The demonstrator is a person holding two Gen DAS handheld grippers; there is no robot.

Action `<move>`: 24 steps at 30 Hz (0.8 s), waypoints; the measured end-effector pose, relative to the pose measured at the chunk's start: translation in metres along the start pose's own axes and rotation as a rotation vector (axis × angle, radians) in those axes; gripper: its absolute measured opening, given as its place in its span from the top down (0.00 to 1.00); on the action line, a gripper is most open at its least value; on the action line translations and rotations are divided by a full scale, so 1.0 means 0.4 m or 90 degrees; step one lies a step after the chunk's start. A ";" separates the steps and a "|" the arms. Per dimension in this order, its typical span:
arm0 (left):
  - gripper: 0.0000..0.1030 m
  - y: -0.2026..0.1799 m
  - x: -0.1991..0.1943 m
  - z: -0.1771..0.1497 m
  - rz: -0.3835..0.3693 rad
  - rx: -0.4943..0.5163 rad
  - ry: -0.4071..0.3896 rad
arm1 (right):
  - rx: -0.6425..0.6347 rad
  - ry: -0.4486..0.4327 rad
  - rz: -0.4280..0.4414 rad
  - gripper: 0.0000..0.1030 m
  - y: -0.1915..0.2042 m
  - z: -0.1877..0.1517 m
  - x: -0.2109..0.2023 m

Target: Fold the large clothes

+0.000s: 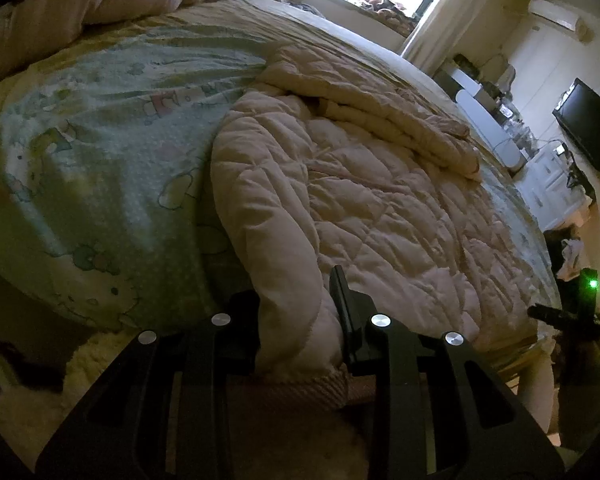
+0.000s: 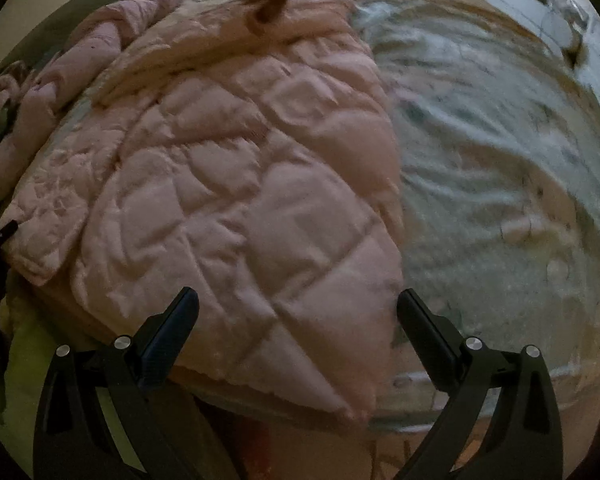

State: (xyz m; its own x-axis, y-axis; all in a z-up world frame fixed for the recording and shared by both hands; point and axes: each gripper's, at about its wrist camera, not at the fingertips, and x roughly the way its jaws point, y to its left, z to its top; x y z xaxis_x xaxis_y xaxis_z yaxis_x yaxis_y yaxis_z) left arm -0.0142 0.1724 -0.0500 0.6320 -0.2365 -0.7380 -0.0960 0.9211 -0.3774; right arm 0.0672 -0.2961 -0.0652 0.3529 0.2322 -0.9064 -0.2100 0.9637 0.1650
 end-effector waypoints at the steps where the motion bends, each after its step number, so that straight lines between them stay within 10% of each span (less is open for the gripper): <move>1: 0.79 -0.001 0.001 0.000 0.003 0.002 0.001 | 0.005 0.007 0.009 0.04 -0.006 -0.007 0.005; 10: 0.77 0.008 0.007 -0.010 0.012 -0.007 0.007 | 0.024 0.019 0.078 0.18 -0.032 -0.053 0.020; 19: 0.50 0.014 0.047 -0.029 0.030 -0.008 0.044 | 0.044 0.016 0.150 0.41 -0.071 -0.079 0.021; 24: 0.67 -0.001 0.047 -0.031 0.060 0.013 0.043 | -0.013 -0.013 0.130 0.70 -0.037 -0.079 -0.024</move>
State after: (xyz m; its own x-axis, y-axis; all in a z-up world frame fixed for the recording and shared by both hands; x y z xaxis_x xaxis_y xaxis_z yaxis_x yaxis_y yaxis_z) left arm -0.0119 0.1636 -0.0705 0.5677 -0.1687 -0.8057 -0.1362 0.9460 -0.2940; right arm 0.0381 -0.3167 -0.0710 0.3202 0.4254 -0.8465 -0.2973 0.8935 0.3366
